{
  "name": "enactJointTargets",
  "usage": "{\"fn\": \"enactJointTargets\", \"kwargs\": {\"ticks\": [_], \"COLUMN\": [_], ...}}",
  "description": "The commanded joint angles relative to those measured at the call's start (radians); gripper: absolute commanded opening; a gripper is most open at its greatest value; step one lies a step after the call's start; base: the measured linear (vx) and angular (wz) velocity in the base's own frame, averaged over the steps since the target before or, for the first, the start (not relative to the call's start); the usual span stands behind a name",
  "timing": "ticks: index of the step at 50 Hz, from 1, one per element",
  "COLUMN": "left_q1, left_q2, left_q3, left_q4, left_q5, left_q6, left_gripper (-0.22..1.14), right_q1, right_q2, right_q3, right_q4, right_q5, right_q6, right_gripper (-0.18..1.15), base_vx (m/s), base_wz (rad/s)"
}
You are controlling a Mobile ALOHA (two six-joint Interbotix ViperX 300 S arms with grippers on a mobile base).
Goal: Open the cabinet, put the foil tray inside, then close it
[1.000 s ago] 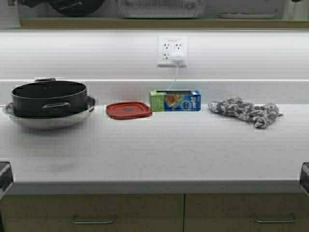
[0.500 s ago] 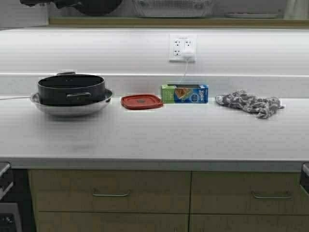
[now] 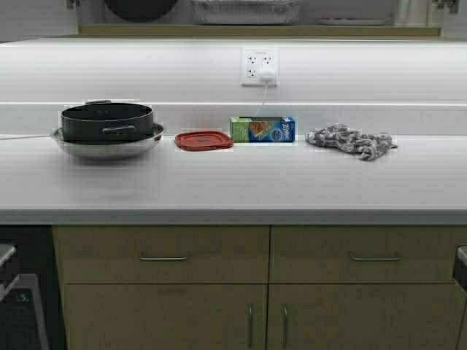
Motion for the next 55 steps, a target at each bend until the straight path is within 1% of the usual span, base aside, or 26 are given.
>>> {"fn": "enactJointTargets", "kwargs": {"ticks": [1, 6, 10, 16, 20, 24, 28, 34, 45, 50, 55], "left_q1": [0.117, 0.209, 0.287, 0.414, 0.463, 0.486, 0.489, 0.486, 0.446, 0.416, 0.387], "left_q2": [-0.066, -0.097, -0.1, -0.089, -0.064, -0.012, 0.058, 0.167, 0.307, 0.357, 0.376], "left_q3": [-0.061, -0.112, -0.158, -0.219, -0.279, -0.351, -0.43, -0.529, -0.632, -0.67, -0.68], "left_q4": [-0.008, -0.008, -0.008, -0.008, -0.006, 0.0, 0.0, -0.003, -0.002, -0.002, -0.002], "left_q5": [0.067, 0.13, 0.17, 0.189, 0.179, 0.163, 0.16, 0.152, 0.066, 0.054, 0.054], "left_q6": [0.003, 0.003, 0.0, -0.009, 0.006, 0.015, 0.017, 0.011, 0.011, 0.011, 0.011], "left_gripper": [0.04, 0.04, 0.04, 0.04, 0.04, 0.04, 0.04, 0.04, 0.04, 0.04, 0.04], "right_q1": [-0.207, -0.362, -0.469, -0.572, -0.618, -0.63, -0.63, -0.626, -0.621, -0.595, -0.555], "right_q2": [-0.049, -0.035, 0.023, 0.14, 0.244, 0.35, 0.456, 0.575, 0.726, 0.769, 0.808], "right_q3": [-0.077, -0.158, -0.249, -0.396, -0.509, -0.621, -0.735, -0.859, -1.023, -1.072, -1.104], "right_q4": [-0.011, -0.018, -0.029, -0.035, -0.038, -0.052, -0.067, -0.071, -0.075, -0.075, -0.087], "right_q5": [0.015, 0.011, -0.005, -0.012, -0.012, -0.005, 0.023, 0.035, 0.035, 0.034, 0.034], "right_q6": [-0.003, -0.003, -0.005, -0.005, -0.005, -0.006, -0.006, -0.006, -0.006, -0.006, -0.006], "right_gripper": [0.07, 0.07, 0.07, 0.07, 0.07, 0.07, 0.07, 0.07, 0.07, 0.07, 0.07], "base_vx": [-0.26, -0.24, -0.21, -0.18, -0.16, -0.14, -0.11, -0.08, -0.03, 0.0, 0.0], "base_wz": [-0.06, -0.04, -0.04, -0.03, 0.0, 0.03, 0.03, 0.02, 0.01, 0.0, 0.0]}}
